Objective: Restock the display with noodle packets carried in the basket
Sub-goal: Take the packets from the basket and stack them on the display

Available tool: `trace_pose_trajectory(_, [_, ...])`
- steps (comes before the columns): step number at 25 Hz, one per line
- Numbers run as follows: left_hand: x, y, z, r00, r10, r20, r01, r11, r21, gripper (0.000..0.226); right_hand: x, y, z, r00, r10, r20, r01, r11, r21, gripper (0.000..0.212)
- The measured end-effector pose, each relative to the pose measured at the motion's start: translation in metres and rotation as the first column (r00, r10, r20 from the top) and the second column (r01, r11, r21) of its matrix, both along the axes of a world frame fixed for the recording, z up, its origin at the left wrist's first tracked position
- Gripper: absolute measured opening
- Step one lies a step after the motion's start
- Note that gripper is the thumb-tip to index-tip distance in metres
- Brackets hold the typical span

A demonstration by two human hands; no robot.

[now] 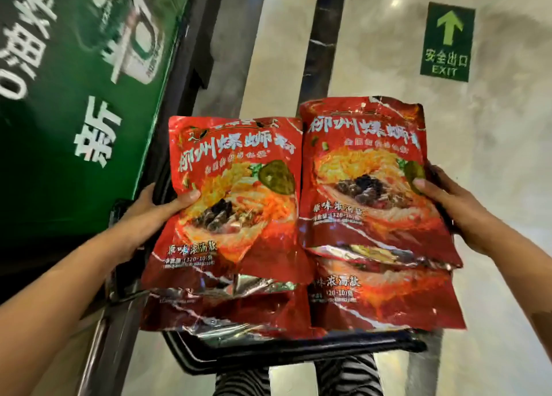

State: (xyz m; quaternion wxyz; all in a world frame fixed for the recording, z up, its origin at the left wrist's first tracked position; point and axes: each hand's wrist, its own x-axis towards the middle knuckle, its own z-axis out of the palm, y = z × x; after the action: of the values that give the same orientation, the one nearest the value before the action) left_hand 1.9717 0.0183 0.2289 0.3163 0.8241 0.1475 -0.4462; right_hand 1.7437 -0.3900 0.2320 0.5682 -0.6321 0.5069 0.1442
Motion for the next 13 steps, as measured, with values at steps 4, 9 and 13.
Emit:
trace_pose_trajectory(4, [-0.009,-0.018,0.012,0.999,0.038,0.024,-0.037,0.999,-0.022,0.146,-0.004,-0.006,0.003,1.0,-0.012,0.016,0.012,1.0,-0.011,0.147])
trace_pose_trajectory(9, [0.006,-0.051,0.027,0.999,0.022,0.047,-0.022,1.0,-0.007,0.169,-0.007,-0.015,0.008,0.998,-0.012,0.064,0.012,1.0,-0.006,0.1])
trace_pose_trajectory(13, [0.009,-0.061,0.036,0.999,0.017,-0.049,-0.017,1.0,-0.001,0.167,-0.006,-0.019,0.01,0.997,-0.014,0.08,0.014,1.0,0.003,0.082])
